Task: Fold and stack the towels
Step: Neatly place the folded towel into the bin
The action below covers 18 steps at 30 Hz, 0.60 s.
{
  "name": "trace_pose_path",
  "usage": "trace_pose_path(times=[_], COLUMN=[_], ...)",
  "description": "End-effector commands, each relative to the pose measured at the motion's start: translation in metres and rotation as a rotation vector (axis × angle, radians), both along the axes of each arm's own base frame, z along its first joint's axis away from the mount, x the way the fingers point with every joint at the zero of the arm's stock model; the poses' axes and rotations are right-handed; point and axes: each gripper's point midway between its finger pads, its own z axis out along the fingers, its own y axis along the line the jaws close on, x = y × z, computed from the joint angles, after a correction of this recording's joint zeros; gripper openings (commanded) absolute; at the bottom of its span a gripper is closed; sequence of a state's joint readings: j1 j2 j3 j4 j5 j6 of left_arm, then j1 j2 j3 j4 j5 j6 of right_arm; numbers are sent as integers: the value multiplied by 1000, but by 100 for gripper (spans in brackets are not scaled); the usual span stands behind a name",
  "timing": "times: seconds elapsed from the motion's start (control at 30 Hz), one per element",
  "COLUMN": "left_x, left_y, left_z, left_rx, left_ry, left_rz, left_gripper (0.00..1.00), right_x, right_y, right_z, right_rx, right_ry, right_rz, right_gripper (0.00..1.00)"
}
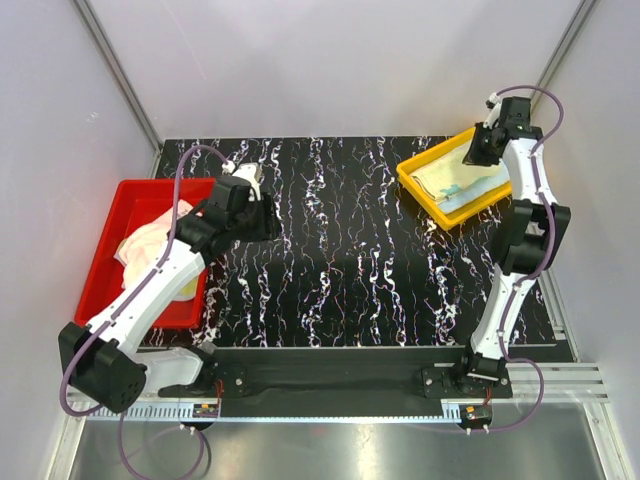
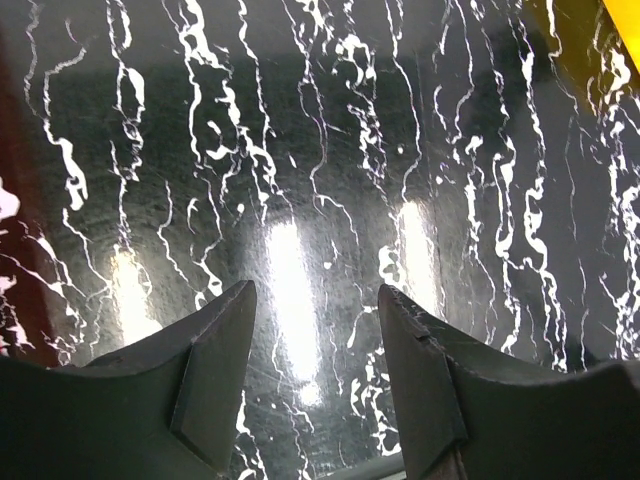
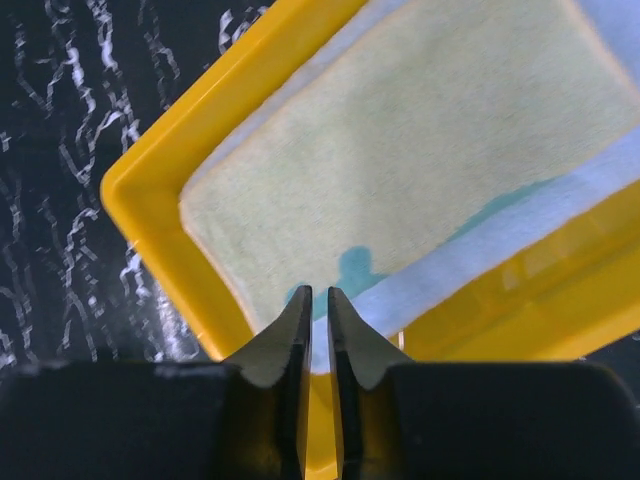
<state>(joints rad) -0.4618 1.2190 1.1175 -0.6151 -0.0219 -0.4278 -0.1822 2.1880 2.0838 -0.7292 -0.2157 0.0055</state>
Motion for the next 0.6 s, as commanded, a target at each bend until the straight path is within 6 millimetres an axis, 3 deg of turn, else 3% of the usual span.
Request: trace_pose_path(times=[0.0,0.13,0.27,0.43,0.57], left_x=[0,-1,3,9,19], left_y=[-4,0,6,16,37], left_z=[17,20,23,28,36], left_rx=[-67,-88,-103,-121,-91], left_ry=[-56,-57,-69,-68,-93], left_rz=[-10,10,51,109,206], left_gripper=[57,58,58,59,60], right_x=[-13,-17,-22,-32,-40], right_y=[34,50,62,58,55], right_z=[0,-19,-51,-79,-83], right_rx=[179,272,347,328,308], right_ry=[22,53,100,167,197], right_rz=[50,87,112,97,94], right_gripper=[15,13,13,12,13])
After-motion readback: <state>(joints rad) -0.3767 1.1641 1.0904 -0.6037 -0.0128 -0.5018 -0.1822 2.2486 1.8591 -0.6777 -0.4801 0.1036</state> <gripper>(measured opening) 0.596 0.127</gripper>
